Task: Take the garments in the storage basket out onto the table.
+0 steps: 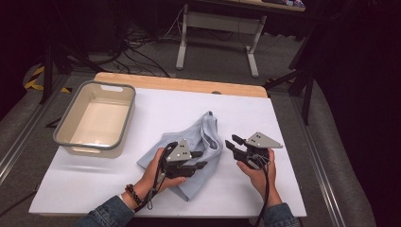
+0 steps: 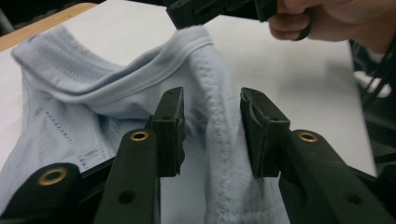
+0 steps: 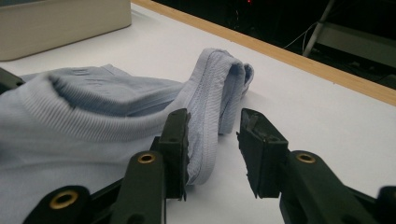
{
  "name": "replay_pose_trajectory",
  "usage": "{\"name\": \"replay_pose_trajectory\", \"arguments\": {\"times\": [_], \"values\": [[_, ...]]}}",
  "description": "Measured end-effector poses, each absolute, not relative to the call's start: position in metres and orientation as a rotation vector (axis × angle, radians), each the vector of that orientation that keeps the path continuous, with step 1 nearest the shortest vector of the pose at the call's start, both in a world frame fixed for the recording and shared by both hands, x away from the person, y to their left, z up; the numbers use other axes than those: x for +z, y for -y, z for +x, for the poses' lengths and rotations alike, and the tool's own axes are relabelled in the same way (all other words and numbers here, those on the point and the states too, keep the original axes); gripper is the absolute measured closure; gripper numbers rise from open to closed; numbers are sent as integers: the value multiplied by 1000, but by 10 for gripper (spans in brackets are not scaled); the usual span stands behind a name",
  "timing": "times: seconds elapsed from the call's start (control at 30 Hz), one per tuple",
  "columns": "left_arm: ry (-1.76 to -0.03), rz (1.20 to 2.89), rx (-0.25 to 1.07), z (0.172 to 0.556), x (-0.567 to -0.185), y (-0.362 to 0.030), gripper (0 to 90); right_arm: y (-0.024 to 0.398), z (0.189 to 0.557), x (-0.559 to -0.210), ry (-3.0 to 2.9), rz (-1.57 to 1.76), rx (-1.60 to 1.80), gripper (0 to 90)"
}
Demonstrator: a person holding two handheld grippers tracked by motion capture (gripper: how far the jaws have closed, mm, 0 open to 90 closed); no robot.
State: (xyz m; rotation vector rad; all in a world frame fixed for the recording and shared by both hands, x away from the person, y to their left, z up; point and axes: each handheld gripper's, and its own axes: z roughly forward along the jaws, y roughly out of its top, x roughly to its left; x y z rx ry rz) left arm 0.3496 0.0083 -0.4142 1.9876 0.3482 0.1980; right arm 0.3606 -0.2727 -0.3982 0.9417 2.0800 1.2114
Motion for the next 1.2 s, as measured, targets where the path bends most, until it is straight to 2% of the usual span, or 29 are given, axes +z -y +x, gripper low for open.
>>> {"name": "replay_pose_trajectory", "arguments": {"times": [0.2,0.53,0.73,0.87,1.2], "values": [[-276,2009,174,342,-412,-6,550,269,355,-393,-2083,912,1228,631],[-283,2032,239,335,-407,-9,461,271,354,-392,-2093,902,1242,622],[-265,2043,229,335,-406,-12,491,271,354,-394,-2103,907,1233,622],[-278,2058,247,337,-408,-14,445,268,355,-398,-2125,908,1217,621],[-297,2060,265,338,-406,-25,456,264,355,-399,-2141,897,1216,620]]}}
